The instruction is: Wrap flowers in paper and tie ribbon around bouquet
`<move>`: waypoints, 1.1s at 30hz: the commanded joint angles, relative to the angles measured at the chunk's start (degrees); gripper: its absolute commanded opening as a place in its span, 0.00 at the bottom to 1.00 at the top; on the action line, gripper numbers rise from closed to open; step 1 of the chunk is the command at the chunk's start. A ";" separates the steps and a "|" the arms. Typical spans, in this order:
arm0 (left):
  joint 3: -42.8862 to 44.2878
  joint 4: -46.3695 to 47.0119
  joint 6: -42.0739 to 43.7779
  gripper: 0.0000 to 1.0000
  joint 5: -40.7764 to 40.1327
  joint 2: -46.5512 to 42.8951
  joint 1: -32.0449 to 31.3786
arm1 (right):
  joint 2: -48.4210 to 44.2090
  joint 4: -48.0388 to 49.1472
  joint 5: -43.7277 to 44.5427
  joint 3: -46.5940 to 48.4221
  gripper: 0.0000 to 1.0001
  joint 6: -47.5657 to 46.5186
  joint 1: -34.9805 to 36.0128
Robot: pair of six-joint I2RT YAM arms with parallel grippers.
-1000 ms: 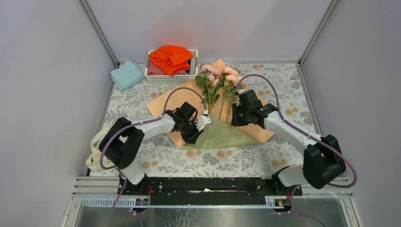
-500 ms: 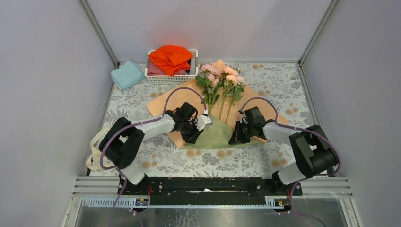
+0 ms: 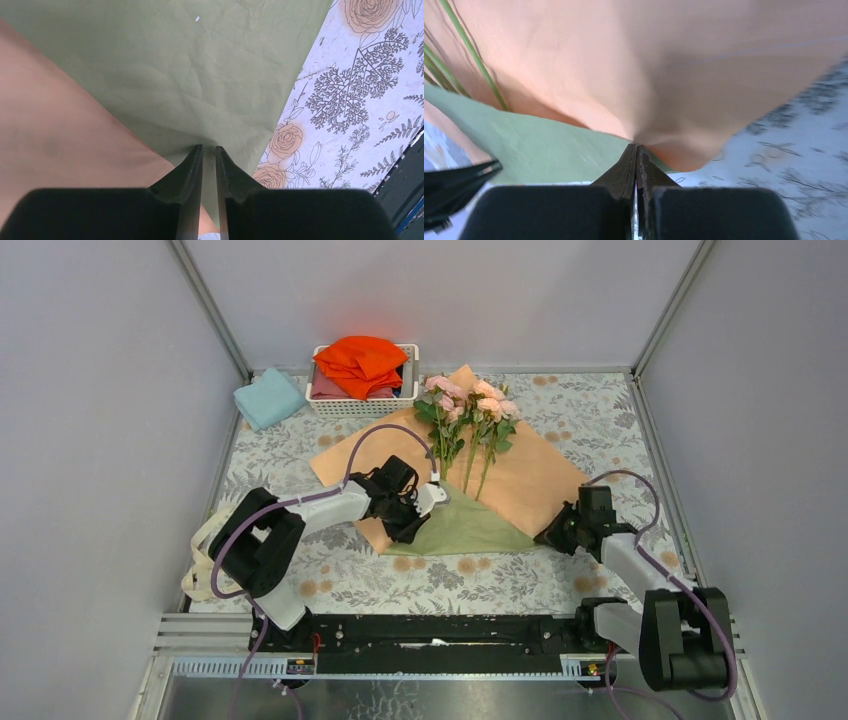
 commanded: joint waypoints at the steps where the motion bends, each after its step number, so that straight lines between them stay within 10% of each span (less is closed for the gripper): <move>1: -0.59 0.49 1.03 0.22 -3.29 0.71 0.13 | -6.15 -2.67 10.09 0.99 0.00 4.40 -2.73; 6: -1.14 0.65 1.18 0.22 -2.95 0.40 0.18 | -6.60 -4.50 12.66 9.64 0.00 1.92 -0.62; 10: -0.94 0.52 1.18 0.22 -2.82 0.39 0.14 | 1.77 -7.94 24.19 20.91 0.00 -4.05 19.11; 14: -0.62 0.23 1.17 0.22 -3.02 0.40 0.13 | 10.69 -2.43 17.06 23.90 0.00 -5.05 28.25; 18: -0.53 -0.71 1.80 0.22 -2.84 0.08 0.17 | 17.06 7.66 4.07 19.54 0.00 -0.75 28.84; 33: -11.05 -12.36 16.17 0.29 -10.41 -12.65 -2.41 | 18.60 3.63 9.12 13.01 0.00 2.06 26.33</move>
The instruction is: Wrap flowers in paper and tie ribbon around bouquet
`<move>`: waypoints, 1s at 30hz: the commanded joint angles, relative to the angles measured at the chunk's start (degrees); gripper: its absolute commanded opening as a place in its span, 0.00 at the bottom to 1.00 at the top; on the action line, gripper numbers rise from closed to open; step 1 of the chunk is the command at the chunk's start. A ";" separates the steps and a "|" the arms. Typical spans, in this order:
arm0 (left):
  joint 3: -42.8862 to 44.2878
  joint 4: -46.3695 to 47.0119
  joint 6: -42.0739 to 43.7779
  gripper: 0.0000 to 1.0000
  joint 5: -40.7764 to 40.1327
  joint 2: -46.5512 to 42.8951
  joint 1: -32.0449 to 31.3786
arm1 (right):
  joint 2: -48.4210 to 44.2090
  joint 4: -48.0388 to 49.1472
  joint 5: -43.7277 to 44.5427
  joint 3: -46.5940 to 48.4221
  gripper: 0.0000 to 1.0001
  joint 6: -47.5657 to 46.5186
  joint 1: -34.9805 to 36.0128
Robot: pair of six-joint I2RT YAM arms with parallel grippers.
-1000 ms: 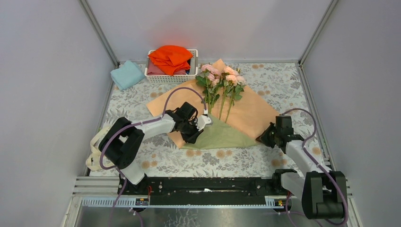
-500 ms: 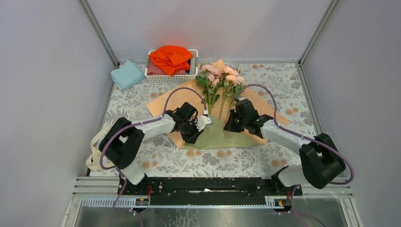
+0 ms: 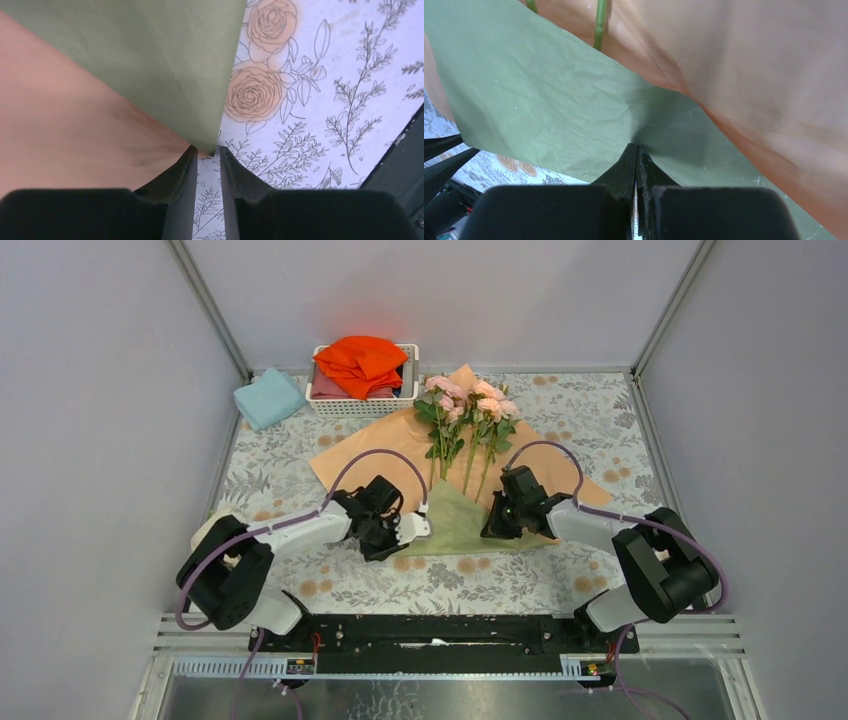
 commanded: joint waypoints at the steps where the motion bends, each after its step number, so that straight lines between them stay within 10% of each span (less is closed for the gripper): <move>1: -3.25 -4.42 3.61 0.29 -5.50 -2.29 -0.21 | -0.91 -2.10 1.00 -1.54 0.00 0.40 -0.46; 7: 2.03 -9.94 3.46 0.30 -14.40 -8.19 0.13 | -1.09 -2.01 0.51 -0.80 0.00 0.13 -0.47; 11: 15.95 -11.78 -2.41 0.30 -5.57 -5.29 -0.12 | -0.77 -1.23 -0.75 -1.08 0.00 0.72 -0.46; 21: 20.14 23.20 -28.89 0.36 10.88 16.03 -2.63 | 0.75 0.02 -0.64 -1.07 0.00 4.26 -0.44; 30: 20.07 29.32 -35.18 0.43 6.83 22.87 -3.57 | -0.20 -7.12 1.30 0.73 0.00 5.58 -0.38</move>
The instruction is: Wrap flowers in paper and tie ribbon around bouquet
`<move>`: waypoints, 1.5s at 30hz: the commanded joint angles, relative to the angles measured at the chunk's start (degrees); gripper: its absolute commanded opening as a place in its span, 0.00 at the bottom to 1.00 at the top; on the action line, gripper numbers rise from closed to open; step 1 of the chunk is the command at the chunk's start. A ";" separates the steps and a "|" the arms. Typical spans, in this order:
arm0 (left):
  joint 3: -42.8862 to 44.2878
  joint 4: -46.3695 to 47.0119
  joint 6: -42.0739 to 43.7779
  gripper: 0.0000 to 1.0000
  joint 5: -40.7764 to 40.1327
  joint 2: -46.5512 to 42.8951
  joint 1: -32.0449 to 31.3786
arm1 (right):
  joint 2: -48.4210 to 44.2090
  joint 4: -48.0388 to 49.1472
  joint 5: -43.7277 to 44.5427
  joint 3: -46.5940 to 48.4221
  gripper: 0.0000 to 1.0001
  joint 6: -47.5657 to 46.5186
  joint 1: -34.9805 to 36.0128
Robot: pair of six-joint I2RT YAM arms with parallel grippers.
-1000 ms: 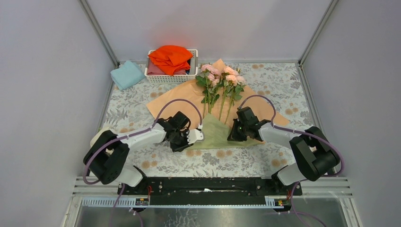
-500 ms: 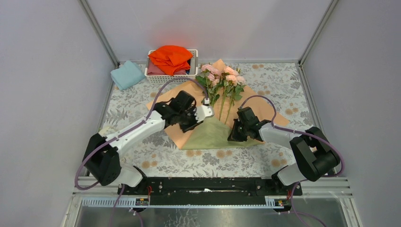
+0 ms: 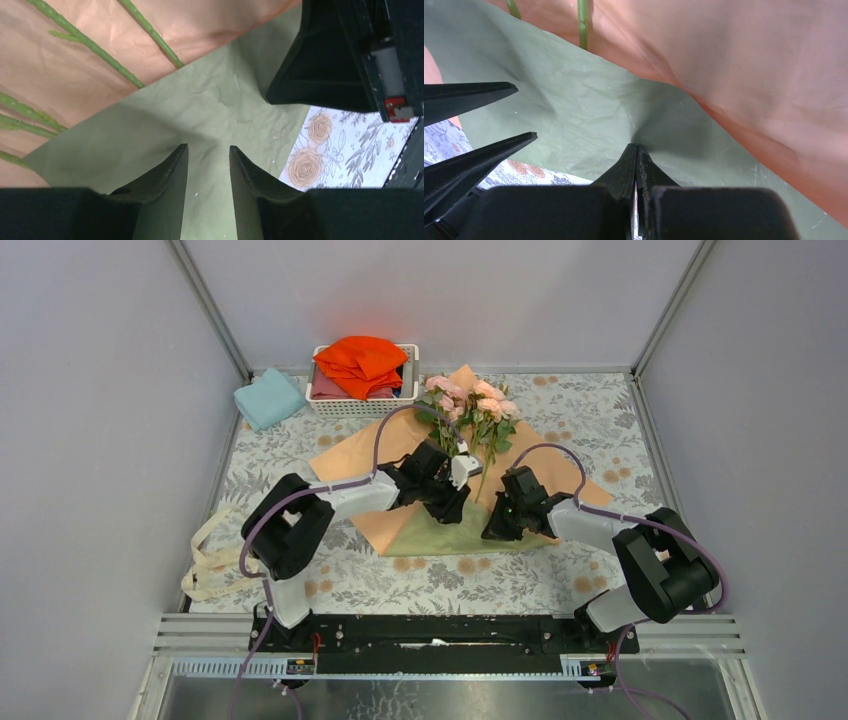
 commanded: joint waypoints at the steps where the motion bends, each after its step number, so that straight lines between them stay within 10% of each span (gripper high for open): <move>1: -0.22 6.09 -5.44 0.43 -1.52 2.87 -0.51 | -0.05 -7.53 2.03 1.41 0.00 1.29 -0.06; 6: 1.59 3.33 -6.52 0.43 -4.03 6.61 -0.73 | -3.05 -16.45 7.14 4.65 0.06 1.56 -0.09; 21: 0.65 3.00 -6.89 0.43 -2.54 7.11 -0.67 | -23.45 -22.41 20.75 -8.60 0.84 32.95 -0.37; 36: 1.19 2.23 -5.73 0.43 -2.61 6.72 -0.63 | -17.03 -14.73 28.41 -12.70 0.40 35.13 -1.56; 45: 2.17 2.35 -5.11 0.43 -5.52 7.44 -0.48 | -15.56 -16.96 33.90 -4.88 0.00 17.03 -1.10</move>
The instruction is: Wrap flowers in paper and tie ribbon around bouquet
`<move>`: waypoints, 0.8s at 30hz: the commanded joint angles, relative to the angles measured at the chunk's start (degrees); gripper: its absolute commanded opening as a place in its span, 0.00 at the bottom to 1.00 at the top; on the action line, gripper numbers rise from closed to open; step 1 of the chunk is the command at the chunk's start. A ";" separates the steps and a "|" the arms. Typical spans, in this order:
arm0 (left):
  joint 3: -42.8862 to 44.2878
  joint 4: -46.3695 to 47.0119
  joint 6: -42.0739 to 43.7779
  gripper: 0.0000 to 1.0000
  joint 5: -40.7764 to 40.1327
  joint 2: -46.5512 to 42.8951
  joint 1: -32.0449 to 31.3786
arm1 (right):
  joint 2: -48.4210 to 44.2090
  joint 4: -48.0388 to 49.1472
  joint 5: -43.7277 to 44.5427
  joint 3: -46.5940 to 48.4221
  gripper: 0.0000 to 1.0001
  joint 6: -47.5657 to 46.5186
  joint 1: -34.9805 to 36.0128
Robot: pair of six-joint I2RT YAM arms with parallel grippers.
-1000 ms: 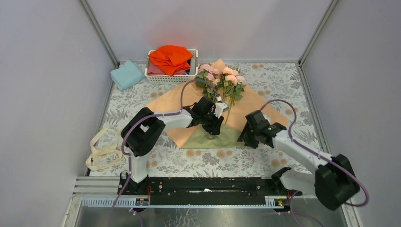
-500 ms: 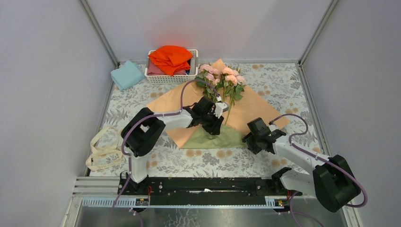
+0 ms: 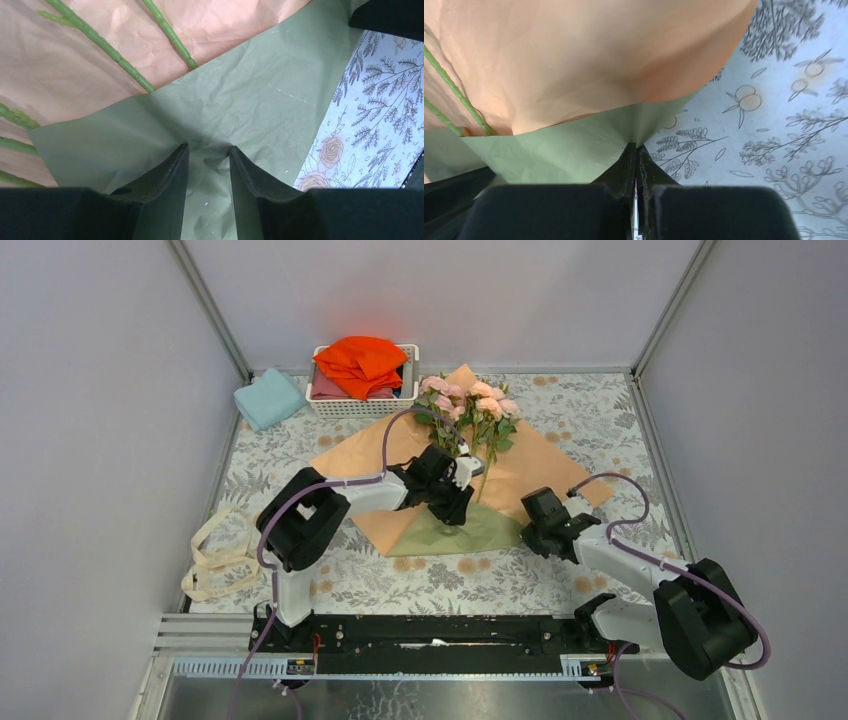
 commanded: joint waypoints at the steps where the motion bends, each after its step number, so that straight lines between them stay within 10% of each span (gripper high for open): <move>1: 1.09 -1.23 1.01 0.42 -3.38 2.32 -0.02 | 2.76 -6.93 10.12 7.21 0.00 -15.18 1.02; 14: 2.21 -1.63 1.36 0.42 -5.71 5.16 0.10 | 10.89 -17.34 25.48 25.75 0.01 -26.59 15.96; 19: 2.09 -1.57 1.10 0.42 -5.94 5.91 0.10 | 5.51 -12.64 16.97 17.92 0.56 -16.47 16.16; 24: 2.03 -1.63 1.10 0.42 -4.98 6.06 0.13 | -1.12 -7.35 10.15 8.03 0.81 -0.91 16.18</move>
